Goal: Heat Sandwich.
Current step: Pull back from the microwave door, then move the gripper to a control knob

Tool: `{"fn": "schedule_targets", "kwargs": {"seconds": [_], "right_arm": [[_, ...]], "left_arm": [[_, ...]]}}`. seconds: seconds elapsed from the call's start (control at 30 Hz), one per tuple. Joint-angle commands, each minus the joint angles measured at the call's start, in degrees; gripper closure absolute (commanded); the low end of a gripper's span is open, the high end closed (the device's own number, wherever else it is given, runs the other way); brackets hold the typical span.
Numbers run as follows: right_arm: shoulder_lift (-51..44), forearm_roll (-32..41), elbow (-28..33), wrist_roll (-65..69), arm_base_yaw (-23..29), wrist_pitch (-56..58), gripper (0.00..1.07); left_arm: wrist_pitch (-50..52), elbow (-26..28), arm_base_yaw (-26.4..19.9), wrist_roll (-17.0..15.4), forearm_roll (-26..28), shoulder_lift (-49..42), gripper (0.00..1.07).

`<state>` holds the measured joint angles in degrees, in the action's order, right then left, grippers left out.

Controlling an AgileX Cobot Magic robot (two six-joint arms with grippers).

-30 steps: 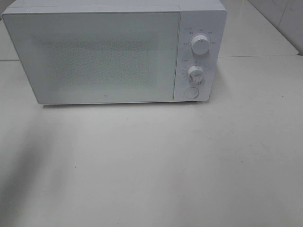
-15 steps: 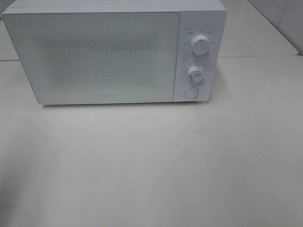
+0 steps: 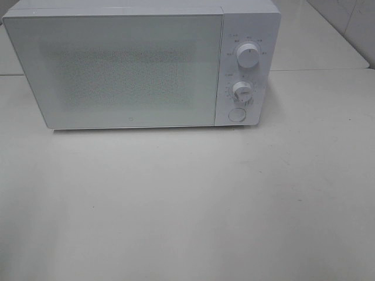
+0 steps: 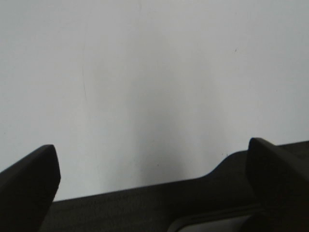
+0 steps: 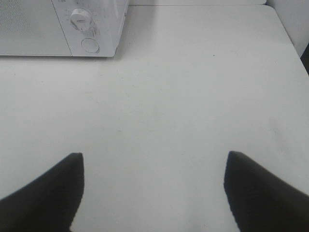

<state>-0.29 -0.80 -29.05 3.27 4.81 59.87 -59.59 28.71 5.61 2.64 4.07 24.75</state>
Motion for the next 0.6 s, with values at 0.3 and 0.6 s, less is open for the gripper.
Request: {"fn": "schedule_targets", "kwargs": {"seconds": [0.3, 0.6], "right_arm": [[-1.4, 0.1, 0.1, 0.0, -0.2, -0.6, 0.31], [-1.0, 0.1, 0.1, 0.0, -0.2, -0.6, 0.31]], "left_arm": [[0.7, -0.3, -0.2, -0.1, 1.4, -21.3, 0.03], [0.7, -0.4, -0.2, -0.1, 1.5, -26.6, 0.03]]}}
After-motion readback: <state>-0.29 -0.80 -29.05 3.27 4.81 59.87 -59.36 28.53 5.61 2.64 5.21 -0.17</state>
